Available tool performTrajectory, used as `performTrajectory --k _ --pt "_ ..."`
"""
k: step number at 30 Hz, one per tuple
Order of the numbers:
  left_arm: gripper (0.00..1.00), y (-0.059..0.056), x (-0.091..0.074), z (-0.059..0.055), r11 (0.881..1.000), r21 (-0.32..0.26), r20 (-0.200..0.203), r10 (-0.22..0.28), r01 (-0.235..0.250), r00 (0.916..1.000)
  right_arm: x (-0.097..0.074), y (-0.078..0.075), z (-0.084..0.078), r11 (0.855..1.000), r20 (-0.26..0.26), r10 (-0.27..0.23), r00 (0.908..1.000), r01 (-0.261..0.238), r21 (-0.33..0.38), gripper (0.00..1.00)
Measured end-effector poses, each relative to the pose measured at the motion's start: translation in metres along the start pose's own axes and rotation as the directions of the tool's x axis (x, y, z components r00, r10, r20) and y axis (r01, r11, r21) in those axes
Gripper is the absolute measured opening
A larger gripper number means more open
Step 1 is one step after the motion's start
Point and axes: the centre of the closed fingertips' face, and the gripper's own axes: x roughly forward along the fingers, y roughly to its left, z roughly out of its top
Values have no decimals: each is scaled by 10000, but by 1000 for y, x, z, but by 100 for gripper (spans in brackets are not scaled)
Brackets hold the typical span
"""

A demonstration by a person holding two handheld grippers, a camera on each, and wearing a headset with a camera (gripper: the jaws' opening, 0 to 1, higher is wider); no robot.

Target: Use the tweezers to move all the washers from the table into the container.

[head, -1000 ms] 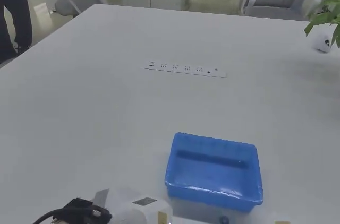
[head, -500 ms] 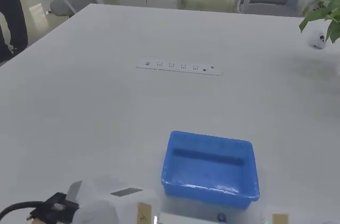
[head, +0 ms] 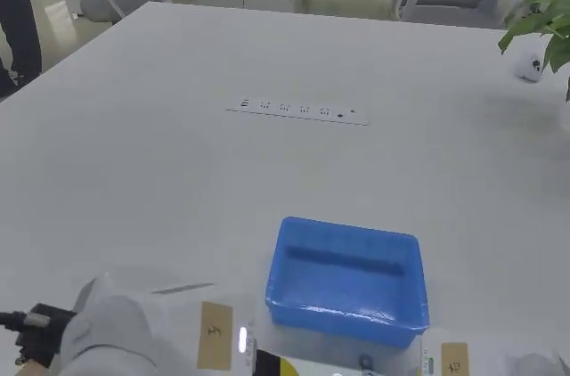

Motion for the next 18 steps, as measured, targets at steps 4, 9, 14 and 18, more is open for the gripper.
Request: performTrajectory --k 4,9,14,18 --pt "0 4 -2 5 10000 -3 67 55 -55 10000 6 -1 8 10000 139 -33 9999 34 -84 7" --pt "0 8 -6 5 9999 75 -10 110 -110 9999 9 -4 15 9995 251 -199 9995 206 -254 6" --pt "0 17 -10 6 9997 -62 65 253 -252 9997 11 -13 22 9987 555 -384 9977 365 352 7" --pt "0 24 -7 2 9997 -57 -158 227 -227 9996 14 -13 20 9979 581 -320 9978 286 589 7"
